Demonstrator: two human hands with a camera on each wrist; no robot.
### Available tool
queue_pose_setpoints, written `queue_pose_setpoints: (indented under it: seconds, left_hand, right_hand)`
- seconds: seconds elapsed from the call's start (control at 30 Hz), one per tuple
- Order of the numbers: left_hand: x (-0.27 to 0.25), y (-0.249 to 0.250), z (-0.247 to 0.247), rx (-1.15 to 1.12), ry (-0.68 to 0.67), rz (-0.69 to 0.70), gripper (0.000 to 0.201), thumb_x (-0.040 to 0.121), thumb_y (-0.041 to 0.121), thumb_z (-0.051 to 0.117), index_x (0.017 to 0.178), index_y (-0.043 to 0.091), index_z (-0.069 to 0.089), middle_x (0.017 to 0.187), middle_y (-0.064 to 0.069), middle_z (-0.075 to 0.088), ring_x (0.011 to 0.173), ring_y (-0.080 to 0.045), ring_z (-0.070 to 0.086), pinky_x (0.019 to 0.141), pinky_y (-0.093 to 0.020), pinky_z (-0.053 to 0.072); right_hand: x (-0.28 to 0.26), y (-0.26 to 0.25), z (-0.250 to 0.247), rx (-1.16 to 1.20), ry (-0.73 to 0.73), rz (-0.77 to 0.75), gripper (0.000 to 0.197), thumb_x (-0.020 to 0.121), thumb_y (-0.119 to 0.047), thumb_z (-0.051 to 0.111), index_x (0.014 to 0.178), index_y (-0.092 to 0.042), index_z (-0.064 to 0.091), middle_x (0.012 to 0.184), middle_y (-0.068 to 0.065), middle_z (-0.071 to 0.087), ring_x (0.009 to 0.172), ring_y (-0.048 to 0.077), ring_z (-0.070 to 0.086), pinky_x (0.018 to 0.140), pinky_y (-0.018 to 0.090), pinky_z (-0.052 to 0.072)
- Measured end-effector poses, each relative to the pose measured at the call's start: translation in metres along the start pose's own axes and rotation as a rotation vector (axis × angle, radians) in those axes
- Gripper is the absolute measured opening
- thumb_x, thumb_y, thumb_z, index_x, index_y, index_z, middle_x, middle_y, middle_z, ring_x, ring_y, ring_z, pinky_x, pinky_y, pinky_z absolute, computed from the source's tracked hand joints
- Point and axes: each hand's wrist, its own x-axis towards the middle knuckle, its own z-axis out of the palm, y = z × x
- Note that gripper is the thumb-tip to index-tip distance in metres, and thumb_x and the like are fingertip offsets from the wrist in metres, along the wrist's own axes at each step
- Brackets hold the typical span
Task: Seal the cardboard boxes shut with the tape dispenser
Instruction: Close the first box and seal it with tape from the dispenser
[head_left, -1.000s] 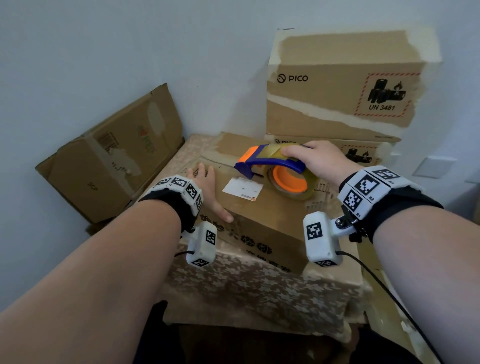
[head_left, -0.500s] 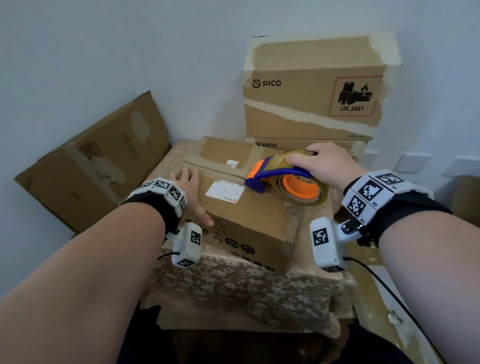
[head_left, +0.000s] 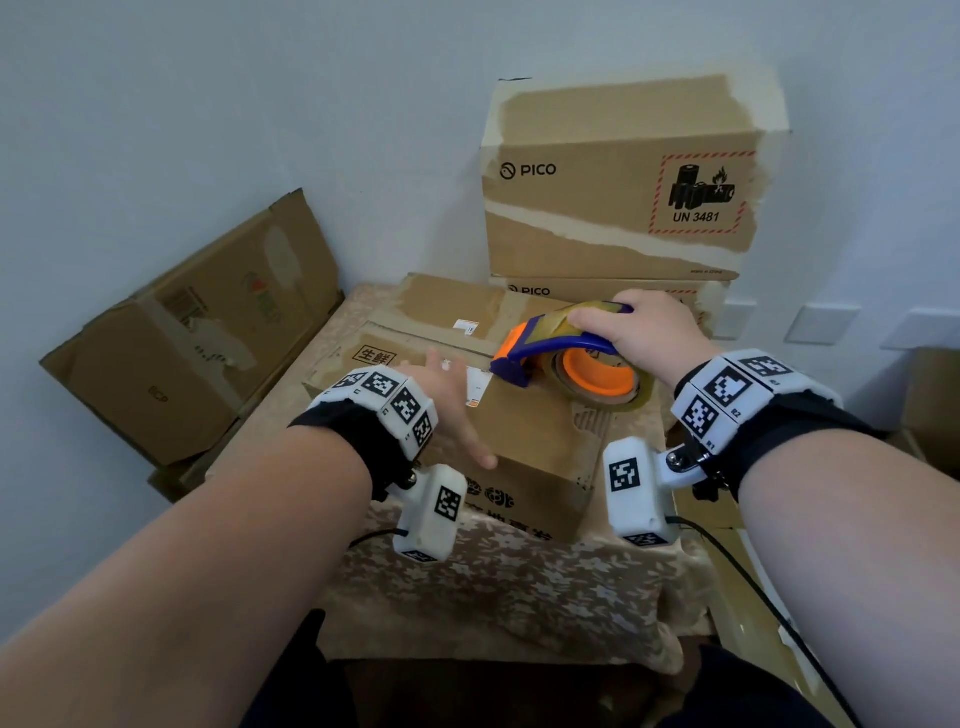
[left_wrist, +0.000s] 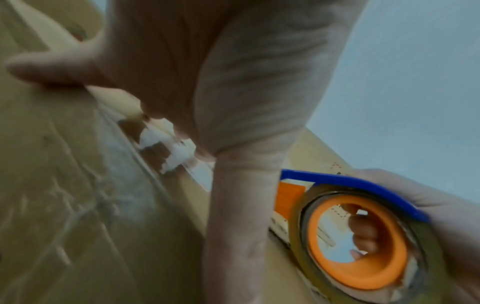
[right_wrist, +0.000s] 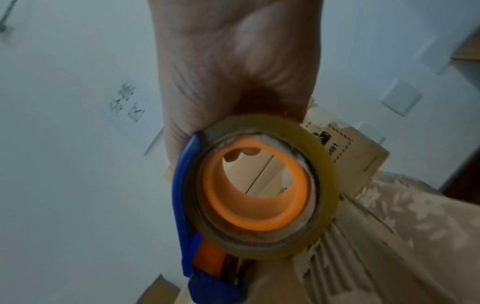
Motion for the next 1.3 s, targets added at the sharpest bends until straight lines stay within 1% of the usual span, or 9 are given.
queue_pose_setpoints:
  seconds: [0.13,0.27,0.5,0.63,0.77,0.93,1.03,1.13,1.3]
  left_hand:
    - [-0.001,0.003,0.002,-0.038,0.006,0.002,0.143,0.047,0.077,0.074,0.152,0.025,-0.008,0.16,-0.005,-0.01,0.145,-0.039,-0.004,0.113,-0.059,0.017]
    - [0.003,-0.005,0.004,-0.087,0.018,-0.013,0.142,0.044,0.076,0.075,0.152,0.024,0.0,0.16,-0.004,-0.006,0.145,-0.039,-0.004,0.113,-0.06,0.018]
    - [0.005,-0.033,0.0,-0.078,0.055,-0.053,0.133,0.047,0.07,0.079,0.151,0.019,0.013,0.158,-0.01,-0.003,0.142,-0.047,-0.002,0.111,-0.062,0.022]
    - [0.001,-0.067,-0.008,-0.074,0.076,-0.156,0.123,0.054,0.062,0.082,0.15,0.02,0.018,0.156,-0.018,0.004,0.136,-0.045,0.029,0.103,-0.055,0.039]
    - [-0.002,-0.094,-0.006,-0.011,0.094,-0.163,0.067,0.084,0.049,0.065,0.134,0.007,0.048,0.127,-0.011,0.056,0.116,-0.028,0.055,0.094,-0.037,0.047]
    - [0.001,-0.103,0.007,-0.202,0.199,-0.062,0.03,0.094,0.016,0.049,0.119,0.004,0.059,0.109,-0.009,0.059,0.098,-0.024,0.056,0.082,-0.03,0.045]
    - [0.006,-0.093,0.009,-0.467,0.098,0.007,0.048,0.087,0.042,0.056,0.125,0.012,0.056,0.123,-0.006,0.058,0.112,-0.023,0.055,0.094,-0.031,0.045]
    - [0.01,-0.084,0.016,-0.563,0.044,0.002,0.113,0.049,0.087,0.06,0.141,0.028,0.038,0.146,-0.002,0.043,0.13,-0.025,0.043,0.109,-0.042,0.035]
    - [0.011,-0.063,0.024,-0.412,0.076,-0.238,0.15,0.042,0.089,0.064,0.151,0.02,-0.012,0.153,-0.024,-0.023,0.141,-0.05,0.004,0.112,-0.06,0.017]
  right_hand:
    - [-0.001,0.011,0.002,0.386,-0.101,0.218,0.063,0.072,-0.064,0.069,0.098,-0.007,0.07,0.092,0.005,0.071,0.097,0.027,0.065,0.094,0.037,0.047]
    - [0.01,0.019,0.008,0.586,-0.23,0.389,0.1,0.03,-0.078,0.08,0.109,-0.02,0.069,0.101,0.007,0.073,0.097,0.029,0.068,0.096,0.046,0.05]
    - [-0.004,-0.016,0.018,0.665,-0.297,0.42,0.062,0.066,-0.059,0.077,0.111,-0.017,0.067,0.097,0.009,0.074,0.091,0.028,0.07,0.091,0.05,0.052]
    - [-0.007,-0.043,0.044,0.673,-0.322,0.437,0.059,0.073,-0.058,0.072,0.115,-0.018,0.062,0.103,0.009,0.072,0.095,0.028,0.068,0.09,0.05,0.052]
    - [-0.006,-0.069,0.069,0.724,-0.359,0.442,0.054,0.081,-0.057,0.065,0.12,-0.021,0.055,0.111,0.009,0.066,0.101,0.029,0.063,0.082,0.047,0.053]
    - [-0.003,-0.091,0.084,0.671,-0.376,0.423,0.05,0.082,-0.061,0.06,0.113,-0.022,0.053,0.119,0.01,0.059,0.105,0.031,0.059,0.082,0.049,0.053]
    - [0.006,-0.095,0.085,0.505,-0.378,0.401,0.077,0.072,-0.073,0.058,0.127,-0.02,0.051,0.133,0.012,0.054,0.116,0.038,0.055,0.092,0.053,0.049]
    - [0.009,-0.098,0.077,0.239,-0.267,0.269,0.077,0.086,-0.069,0.043,0.133,-0.008,0.051,0.137,0.015,0.051,0.118,0.036,0.054,0.102,0.048,0.044]
    - [0.015,-0.088,0.082,0.415,-0.23,0.253,0.076,0.059,-0.067,0.07,0.11,-0.011,0.064,0.104,0.007,0.069,0.097,0.025,0.065,0.094,0.044,0.051]
